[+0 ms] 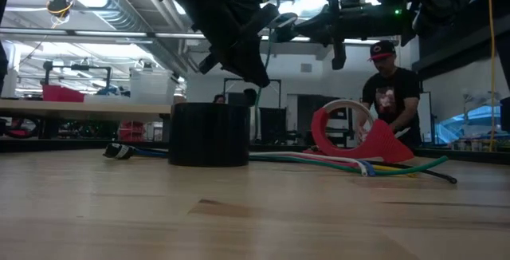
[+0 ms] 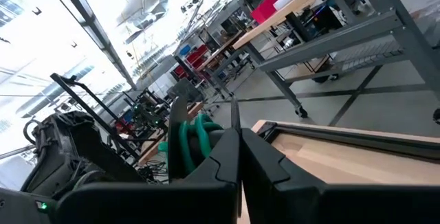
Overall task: Coil cords
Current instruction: Coil the green wire onto the black spool
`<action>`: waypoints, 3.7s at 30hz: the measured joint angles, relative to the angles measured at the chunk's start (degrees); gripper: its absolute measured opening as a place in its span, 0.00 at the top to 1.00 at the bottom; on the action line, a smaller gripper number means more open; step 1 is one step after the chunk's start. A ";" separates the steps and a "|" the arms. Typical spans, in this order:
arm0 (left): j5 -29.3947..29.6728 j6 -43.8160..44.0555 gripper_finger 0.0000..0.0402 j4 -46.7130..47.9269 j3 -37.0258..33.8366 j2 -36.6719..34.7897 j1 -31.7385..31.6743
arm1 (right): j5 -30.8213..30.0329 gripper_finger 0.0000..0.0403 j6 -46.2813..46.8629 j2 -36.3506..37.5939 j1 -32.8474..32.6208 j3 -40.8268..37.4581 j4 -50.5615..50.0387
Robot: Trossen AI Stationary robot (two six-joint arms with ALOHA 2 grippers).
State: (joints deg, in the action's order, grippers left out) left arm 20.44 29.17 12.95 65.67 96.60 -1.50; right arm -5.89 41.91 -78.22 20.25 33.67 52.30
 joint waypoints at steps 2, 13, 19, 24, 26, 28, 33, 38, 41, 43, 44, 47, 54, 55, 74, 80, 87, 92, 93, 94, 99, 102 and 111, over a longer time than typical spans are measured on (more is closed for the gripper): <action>-0.08 0.92 1.00 -0.33 0.00 0.00 0.00 | -0.02 0.98 0.02 0.02 0.00 0.00 -0.40; 0.09 6.93 1.00 -0.32 0.00 0.00 -0.71 | -2.71 0.98 1.16 -1.36 -2.61 0.07 -3.01; 0.20 9.42 1.00 -0.35 0.00 0.00 -1.63 | -7.40 0.98 -0.56 -2.43 -4.81 0.07 -3.01; 0.14 9.86 1.00 -0.70 0.00 0.00 -1.62 | -10.32 0.98 -1.89 -4.17 -5.72 0.07 -2.71; -0.45 9.69 1.00 -2.33 0.00 0.00 -1.51 | -11.04 0.98 -1.91 -5.01 -5.67 0.07 -2.66; -1.56 8.88 1.00 -4.54 0.00 0.00 -1.39 | -11.06 0.98 -1.92 -5.91 -5.66 0.07 -2.73; -2.14 7.93 1.00 -7.72 0.00 0.00 -1.22 | -11.04 0.98 -1.89 -7.62 -5.66 0.07 -1.99; -2.98 8.61 1.00 -9.80 0.00 1.88 -1.30 | -10.50 0.98 -1.40 -8.63 -5.70 0.04 -0.55; -5.34 10.47 1.00 -11.99 0.00 4.11 -1.66 | -9.63 0.98 -1.37 -8.93 -6.15 0.04 0.55; -6.37 11.16 1.00 -13.36 0.00 5.22 -1.66 | -9.65 0.98 -1.37 -8.94 -6.51 0.04 0.38; -6.48 11.20 1.00 -13.70 0.00 5.51 -1.66 | -9.64 0.98 -1.37 -8.94 -6.51 0.04 0.16; -6.49 11.28 1.00 -14.31 0.00 5.51 -1.60 | -9.72 0.98 -1.35 -8.94 -6.42 0.02 -0.47; -7.57 11.37 1.00 -18.60 0.61 5.51 -1.49 | -11.09 0.98 -1.51 -8.94 -6.36 0.04 -3.59; -7.64 11.37 1.00 -18.52 0.79 5.51 -1.51 | -11.10 0.98 -1.57 -8.94 -6.36 0.04 -4.11; -10.84 11.12 1.00 -17.93 4.52 5.44 -3.80 | -9.57 0.98 -1.90 -8.94 -6.40 0.04 -7.78; -13.82 10.41 0.98 -17.79 4.52 5.44 -4.24 | -9.55 0.98 -1.90 -8.94 -6.36 0.04 -7.87; -14.53 7.61 0.91 -17.93 4.52 5.44 -4.24 | -9.55 0.98 -1.92 -8.94 -6.36 0.04 -7.25; -14.55 6.75 0.88 -17.93 4.52 5.44 -4.22 | -9.54 0.98 -1.93 -8.94 -6.36 0.04 -5.80; -14.55 6.75 0.87 -17.93 4.52 5.44 -4.20 | -9.55 0.98 -1.94 -8.94 -6.36 0.04 -5.62; -14.53 6.77 0.87 -17.93 4.52 5.44 -4.20 | -9.55 0.98 -1.94 -8.94 -6.36 0.04 -5.51; -14.53 7.88 0.88 -17.93 4.52 5.44 -4.13 | -9.65 0.98 -1.94 -8.94 -6.36 0.04 -5.30; -14.45 7.98 0.89 -17.91 4.52 5.44 -4.13 | -10.03 0.98 -1.94 -8.94 -6.36 0.04 -5.21; -14.14 8.10 0.89 -17.93 4.52 5.44 -3.90 | -10.05 0.98 -1.94 -8.92 -6.36 0.04 0.05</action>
State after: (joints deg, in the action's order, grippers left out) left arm 6.30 37.27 -4.97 70.19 102.04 -5.40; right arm -15.94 39.97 -87.13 13.89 33.71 52.35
